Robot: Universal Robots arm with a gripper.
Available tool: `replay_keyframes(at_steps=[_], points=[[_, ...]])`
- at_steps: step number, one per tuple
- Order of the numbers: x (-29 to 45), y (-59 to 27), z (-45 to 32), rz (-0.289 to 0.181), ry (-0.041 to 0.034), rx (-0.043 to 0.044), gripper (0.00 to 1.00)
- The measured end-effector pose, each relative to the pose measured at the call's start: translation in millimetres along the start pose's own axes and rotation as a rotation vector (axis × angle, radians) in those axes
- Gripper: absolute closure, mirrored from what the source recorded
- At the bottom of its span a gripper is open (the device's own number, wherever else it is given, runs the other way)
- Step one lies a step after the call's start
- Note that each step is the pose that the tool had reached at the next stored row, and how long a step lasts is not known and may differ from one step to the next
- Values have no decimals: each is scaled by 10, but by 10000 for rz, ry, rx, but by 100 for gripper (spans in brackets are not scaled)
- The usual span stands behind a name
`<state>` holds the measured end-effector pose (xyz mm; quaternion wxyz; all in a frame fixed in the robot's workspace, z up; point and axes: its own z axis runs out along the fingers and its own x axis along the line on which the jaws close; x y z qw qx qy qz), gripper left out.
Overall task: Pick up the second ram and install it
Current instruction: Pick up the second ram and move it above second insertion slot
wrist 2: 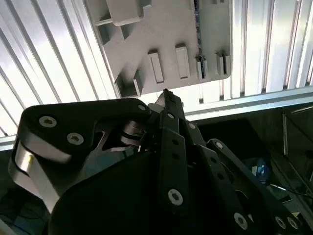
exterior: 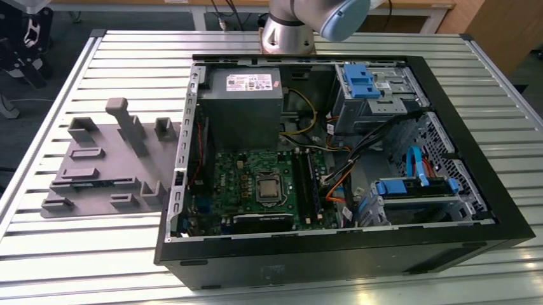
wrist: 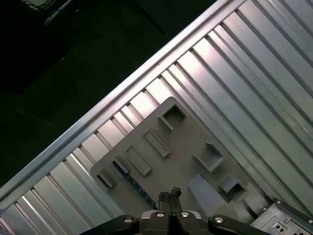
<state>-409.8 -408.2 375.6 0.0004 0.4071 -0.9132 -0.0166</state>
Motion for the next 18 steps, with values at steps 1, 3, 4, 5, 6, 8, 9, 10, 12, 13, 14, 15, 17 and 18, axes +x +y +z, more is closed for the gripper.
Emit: replay_keyframes(at_steps=[1, 3, 4, 5, 6, 8, 9, 10, 12, 13, 14, 15, 17, 18], points=[[0, 0, 0, -127, 7, 1, 89], [1, 0, 1, -366, 19, 2, 89], [1, 1, 2, -485, 24, 3, 89], [1, 2, 2, -604, 29, 3, 89], [2, 1, 2, -725, 35, 4, 89], [2, 2, 3, -977, 49, 5, 89], [2, 3, 3, -1097, 55, 6, 89], [2, 3, 4, -1219, 61, 7, 89], [3, 3, 5, -1459, 75, 9, 89], [3, 3, 5, -1581, 81, 11, 89], [3, 3, 5, -1700, 90, 12, 89], [3, 3, 6, -1822, 97, 14, 89], [3, 3, 8, -2081, 112, 17, 89], [4, 4, 8, -2205, 120, 18, 89]])
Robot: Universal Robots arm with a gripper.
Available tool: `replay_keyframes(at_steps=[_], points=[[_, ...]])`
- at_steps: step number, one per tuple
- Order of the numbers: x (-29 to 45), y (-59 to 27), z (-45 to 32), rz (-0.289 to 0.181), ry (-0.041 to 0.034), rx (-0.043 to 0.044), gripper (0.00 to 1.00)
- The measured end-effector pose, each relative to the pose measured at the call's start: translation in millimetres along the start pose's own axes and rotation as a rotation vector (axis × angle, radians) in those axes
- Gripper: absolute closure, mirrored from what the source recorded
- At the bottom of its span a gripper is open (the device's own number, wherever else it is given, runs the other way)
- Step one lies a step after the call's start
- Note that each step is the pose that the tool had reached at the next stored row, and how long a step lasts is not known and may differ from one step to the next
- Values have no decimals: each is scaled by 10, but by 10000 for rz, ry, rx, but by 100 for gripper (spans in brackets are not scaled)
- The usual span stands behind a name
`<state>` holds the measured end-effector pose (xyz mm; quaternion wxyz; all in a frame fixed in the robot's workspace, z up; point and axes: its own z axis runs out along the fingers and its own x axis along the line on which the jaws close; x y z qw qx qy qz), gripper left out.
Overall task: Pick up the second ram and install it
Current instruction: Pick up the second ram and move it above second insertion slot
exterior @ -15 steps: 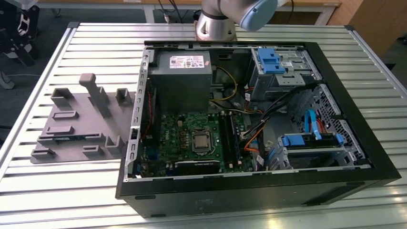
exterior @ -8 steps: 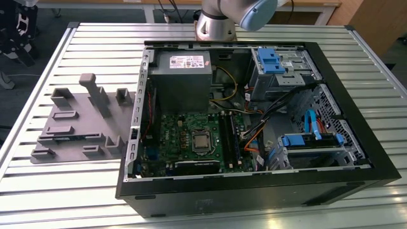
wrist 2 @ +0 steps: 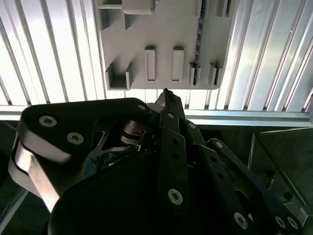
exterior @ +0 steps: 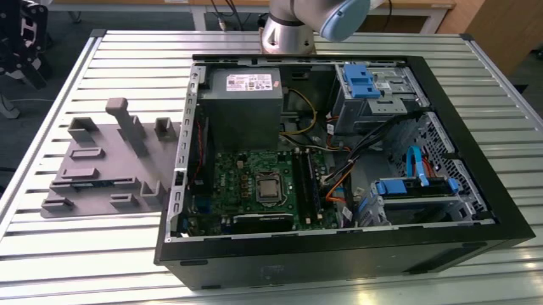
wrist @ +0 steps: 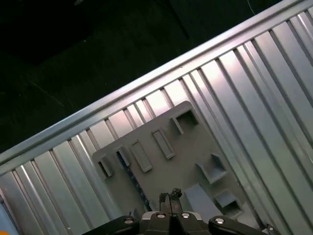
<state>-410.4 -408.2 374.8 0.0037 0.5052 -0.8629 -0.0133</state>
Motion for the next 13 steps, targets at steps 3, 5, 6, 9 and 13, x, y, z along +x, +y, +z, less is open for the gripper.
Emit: replay_keyframes(at_steps=[3, 5, 6, 9, 13], points=[[0, 0, 2, -373, 22, 4, 89], [0, 0, 4, -630, 35, 6, 89], [0, 0, 5, -753, 42, 7, 89], [0, 1, 8, -1142, 61, 10, 89], [0, 0, 11, -1678, 86, 12, 89]])
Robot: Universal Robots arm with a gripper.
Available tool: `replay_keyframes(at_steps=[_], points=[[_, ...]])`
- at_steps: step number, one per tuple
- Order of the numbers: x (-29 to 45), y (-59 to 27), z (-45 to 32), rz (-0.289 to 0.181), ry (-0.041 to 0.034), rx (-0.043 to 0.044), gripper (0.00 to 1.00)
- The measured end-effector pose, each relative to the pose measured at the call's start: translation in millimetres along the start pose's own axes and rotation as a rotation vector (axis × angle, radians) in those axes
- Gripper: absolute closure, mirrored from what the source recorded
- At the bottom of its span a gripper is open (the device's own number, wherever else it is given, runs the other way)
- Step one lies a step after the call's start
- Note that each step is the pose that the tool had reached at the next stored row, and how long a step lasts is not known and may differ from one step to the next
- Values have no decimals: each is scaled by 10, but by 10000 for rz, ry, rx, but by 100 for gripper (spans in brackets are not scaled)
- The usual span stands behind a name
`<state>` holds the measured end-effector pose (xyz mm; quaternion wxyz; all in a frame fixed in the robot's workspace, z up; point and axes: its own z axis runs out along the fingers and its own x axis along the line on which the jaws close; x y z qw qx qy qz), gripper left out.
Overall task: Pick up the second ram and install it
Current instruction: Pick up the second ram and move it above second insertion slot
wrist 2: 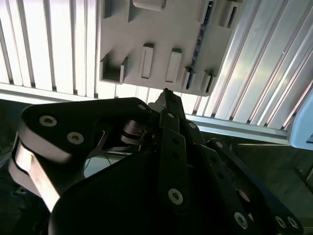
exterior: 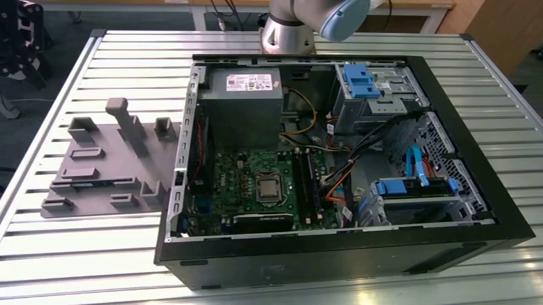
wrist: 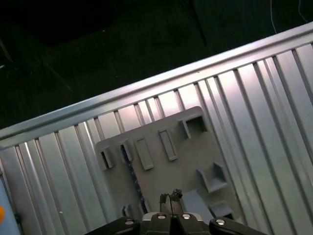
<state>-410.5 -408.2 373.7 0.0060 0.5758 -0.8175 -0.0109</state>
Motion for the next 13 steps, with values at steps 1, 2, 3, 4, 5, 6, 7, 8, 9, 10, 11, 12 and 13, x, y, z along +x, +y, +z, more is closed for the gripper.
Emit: replay_keyframes(at_steps=[1, 2, 3, 4, 5, 6, 7, 8, 9, 10, 11, 12, 13], points=[[0, 0, 1, -134, 6, 1, 89], [0, 0, 2, -268, 12, 1, 89], [0, 0, 3, -403, 17, 1, 89], [0, 0, 4, -540, 21, 1, 89], [0, 0, 5, -676, 26, 1, 89], [0, 0, 6, -817, 30, 1, 89], [0, 0, 9, -1201, 41, 0, 89], [0, 0, 10, -1349, 45, 0, 89], [0, 0, 11, -1497, 49, -1, 89], [0, 0, 13, -1647, 52, -1, 89], [0, 0, 14, -1807, 57, -2, 89], [0, 0, 15, -1949, 60, -2, 89], [0, 0, 16, -2081, 63, -2, 89]])
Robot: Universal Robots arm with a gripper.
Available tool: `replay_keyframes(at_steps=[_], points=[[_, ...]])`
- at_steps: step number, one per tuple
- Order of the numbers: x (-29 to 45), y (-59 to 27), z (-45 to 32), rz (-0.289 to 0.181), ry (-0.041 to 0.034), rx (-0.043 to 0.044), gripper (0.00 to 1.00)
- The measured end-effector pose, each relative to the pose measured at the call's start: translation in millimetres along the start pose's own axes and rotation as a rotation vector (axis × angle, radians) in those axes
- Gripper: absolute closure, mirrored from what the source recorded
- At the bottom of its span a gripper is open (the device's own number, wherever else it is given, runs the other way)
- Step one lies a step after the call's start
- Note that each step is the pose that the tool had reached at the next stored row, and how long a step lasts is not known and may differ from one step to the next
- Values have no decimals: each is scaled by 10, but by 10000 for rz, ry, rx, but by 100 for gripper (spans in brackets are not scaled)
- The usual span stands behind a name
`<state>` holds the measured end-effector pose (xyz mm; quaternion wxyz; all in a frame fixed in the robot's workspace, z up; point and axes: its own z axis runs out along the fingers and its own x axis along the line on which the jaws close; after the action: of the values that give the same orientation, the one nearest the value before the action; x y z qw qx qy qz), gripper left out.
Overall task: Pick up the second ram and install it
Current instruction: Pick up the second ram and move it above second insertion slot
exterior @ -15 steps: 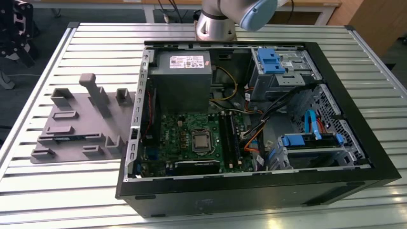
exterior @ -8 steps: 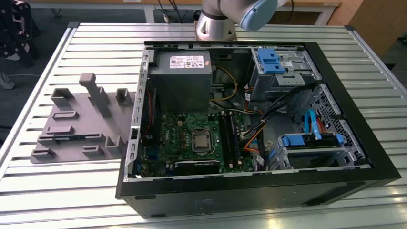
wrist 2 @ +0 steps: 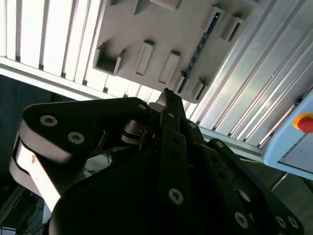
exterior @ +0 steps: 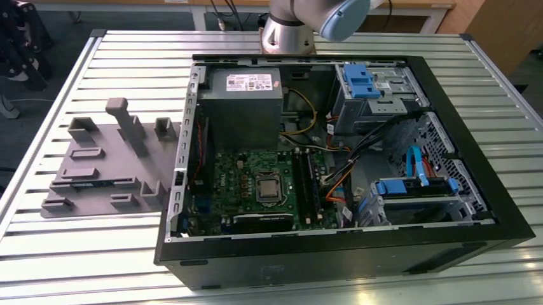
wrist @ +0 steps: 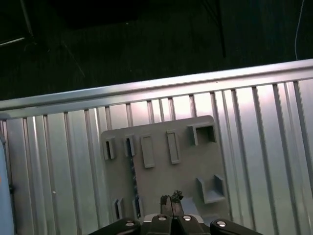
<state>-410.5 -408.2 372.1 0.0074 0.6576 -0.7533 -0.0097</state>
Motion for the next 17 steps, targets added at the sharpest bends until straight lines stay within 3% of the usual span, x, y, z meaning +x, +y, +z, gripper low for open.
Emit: replay_keyframes(at_steps=[6, 10, 14, 17], points=[[0, 0, 1, -161, 3, 0, 89], [7, -1, 10, -168, 3, 2, 77], [24, -4, 42, -198, 5, 0, 59], [56, -9, 68, -210, 5, 0, 59]])
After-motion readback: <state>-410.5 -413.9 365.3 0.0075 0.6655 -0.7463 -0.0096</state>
